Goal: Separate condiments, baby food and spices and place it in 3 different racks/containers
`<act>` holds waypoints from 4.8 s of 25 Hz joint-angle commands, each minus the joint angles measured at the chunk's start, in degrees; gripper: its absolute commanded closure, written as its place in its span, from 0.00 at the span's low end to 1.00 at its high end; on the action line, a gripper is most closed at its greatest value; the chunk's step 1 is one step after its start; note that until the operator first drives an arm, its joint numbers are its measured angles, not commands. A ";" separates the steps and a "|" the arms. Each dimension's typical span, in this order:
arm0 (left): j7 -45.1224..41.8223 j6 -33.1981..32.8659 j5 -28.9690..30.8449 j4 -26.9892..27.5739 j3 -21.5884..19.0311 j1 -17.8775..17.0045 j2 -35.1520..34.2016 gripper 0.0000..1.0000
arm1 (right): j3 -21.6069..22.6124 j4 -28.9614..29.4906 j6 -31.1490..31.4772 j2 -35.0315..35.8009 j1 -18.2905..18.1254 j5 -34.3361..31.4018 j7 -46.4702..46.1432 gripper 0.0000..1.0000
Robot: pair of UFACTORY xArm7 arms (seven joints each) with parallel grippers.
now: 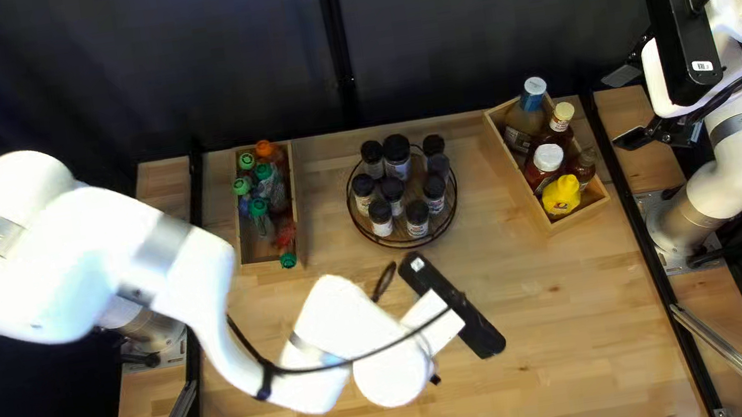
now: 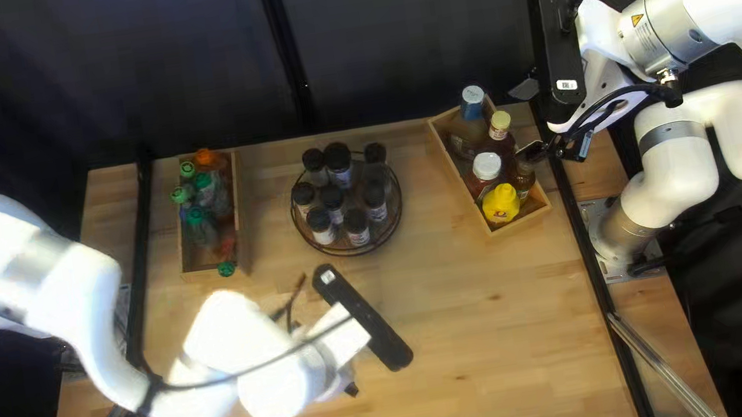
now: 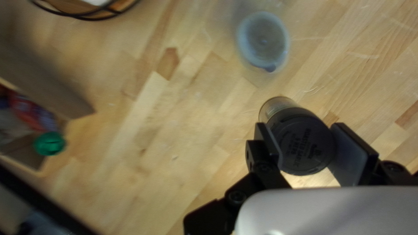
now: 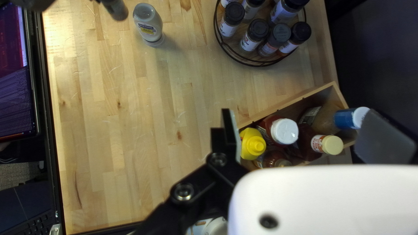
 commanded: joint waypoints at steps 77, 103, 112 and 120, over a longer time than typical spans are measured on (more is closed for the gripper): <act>42.57 -30.56 -1.29 -6.95 15.94 20.72 5.39 0.46 | 0.00 0.00 0.00 0.00 0.00 0.00 0.00 0.00; 76.19 -0.57 -22.44 -3.49 14.83 18.32 -17.04 0.00 | 0.00 0.00 0.00 0.00 0.00 0.00 0.00 0.00; 69.61 8.91 -18.67 -8.06 10.09 18.93 -38.16 0.00 | 0.00 0.00 0.00 0.00 0.00 0.00 0.00 0.00; 64.99 12.60 -17.14 -11.63 7.78 20.96 -52.15 0.00 | 0.00 0.00 0.00 0.00 0.00 0.00 0.00 0.00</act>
